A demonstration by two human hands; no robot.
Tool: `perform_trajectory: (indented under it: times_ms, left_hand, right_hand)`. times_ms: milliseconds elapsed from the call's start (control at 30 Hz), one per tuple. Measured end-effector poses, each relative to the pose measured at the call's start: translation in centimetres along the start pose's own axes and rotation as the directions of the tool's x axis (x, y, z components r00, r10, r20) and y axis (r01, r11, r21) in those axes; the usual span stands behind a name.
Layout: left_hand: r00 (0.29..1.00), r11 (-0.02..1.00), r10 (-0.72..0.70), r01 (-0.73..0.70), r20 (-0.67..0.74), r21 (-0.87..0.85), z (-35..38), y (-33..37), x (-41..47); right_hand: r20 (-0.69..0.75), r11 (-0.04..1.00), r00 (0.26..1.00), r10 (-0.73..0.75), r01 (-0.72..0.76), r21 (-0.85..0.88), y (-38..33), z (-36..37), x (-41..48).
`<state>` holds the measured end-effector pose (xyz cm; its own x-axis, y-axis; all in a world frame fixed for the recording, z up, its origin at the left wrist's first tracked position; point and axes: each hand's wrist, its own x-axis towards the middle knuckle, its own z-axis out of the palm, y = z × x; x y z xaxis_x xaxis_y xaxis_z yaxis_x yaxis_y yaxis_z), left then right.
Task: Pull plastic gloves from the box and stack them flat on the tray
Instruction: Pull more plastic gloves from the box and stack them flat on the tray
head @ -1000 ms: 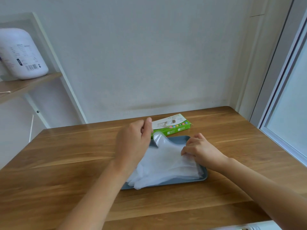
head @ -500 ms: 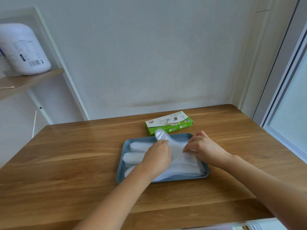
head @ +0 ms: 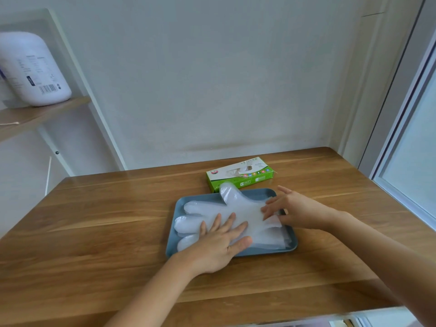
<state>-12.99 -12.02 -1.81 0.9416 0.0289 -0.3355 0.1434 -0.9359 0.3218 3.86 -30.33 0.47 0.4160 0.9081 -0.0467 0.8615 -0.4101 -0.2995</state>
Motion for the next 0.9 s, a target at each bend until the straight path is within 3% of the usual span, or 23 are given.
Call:
perform_trajectory:
  times_ms: [100,167,200,267,333,467,500,600,733,900]
  left_hand:
    - [1.000,0.999,0.005,-0.005,0.003,-0.049,0.1,-0.2,0.2]
    - [1.000,0.998,0.012,-0.012,0.001,-0.059,0.2,-0.2,0.1]
    - [1.000,0.998,0.018,-0.018,-0.004,-0.067,0.3,-0.3,0.1]
    - [1.000,0.993,0.020,-0.022,-0.019,-0.114,0.3,-0.3,0.2]
    - [0.999,0.978,0.013,-0.021,-0.040,-0.210,0.0,-0.4,0.6]
    - [0.987,0.903,-0.081,0.013,-0.139,-0.429,-0.8,-2.0,0.4]
    - [0.987,0.912,-0.093,0.031,-0.133,-0.410,-1.2,-2.6,0.3]
    - [0.996,0.994,-0.080,0.078,-0.027,-0.083,-1.7,-4.4,-0.7]
    - [0.977,0.958,-0.208,0.192,0.051,0.212,-2.7,-5.9,-1.4]
    - [0.960,0.935,-0.243,0.195,0.138,0.295,-5.3,-6.4,-1.8]
  right_hand:
    - [0.036,0.941,0.989,0.147,-0.151,0.305,-0.8,-1.5,-0.6]
    - [-0.061,0.823,0.986,0.158,-0.097,0.560,-2.0,-2.0,-0.8]
    - [-0.096,0.808,0.983,0.159,-0.074,0.585,-2.7,-1.8,-0.6]
    - [-0.097,0.891,0.985,0.141,-0.084,0.446,-4.0,-0.8,0.0]
    - [0.024,0.972,0.994,0.109,-0.111,0.206,-5.1,1.0,0.4]
    - [0.188,0.997,0.980,0.060,-0.067,0.030,-5.3,2.6,0.4]
    - [0.206,0.999,0.977,0.054,-0.054,-0.003,-5.1,2.4,0.3]
    - [0.271,0.991,0.957,0.099,-0.070,-0.115,-4.5,1.4,0.2]
    - [0.316,0.974,0.938,0.145,-0.079,-0.214,-3.5,0.6,0.4]
    - [0.367,0.967,0.913,0.181,-0.098,-0.235,-2.9,-0.7,0.4]
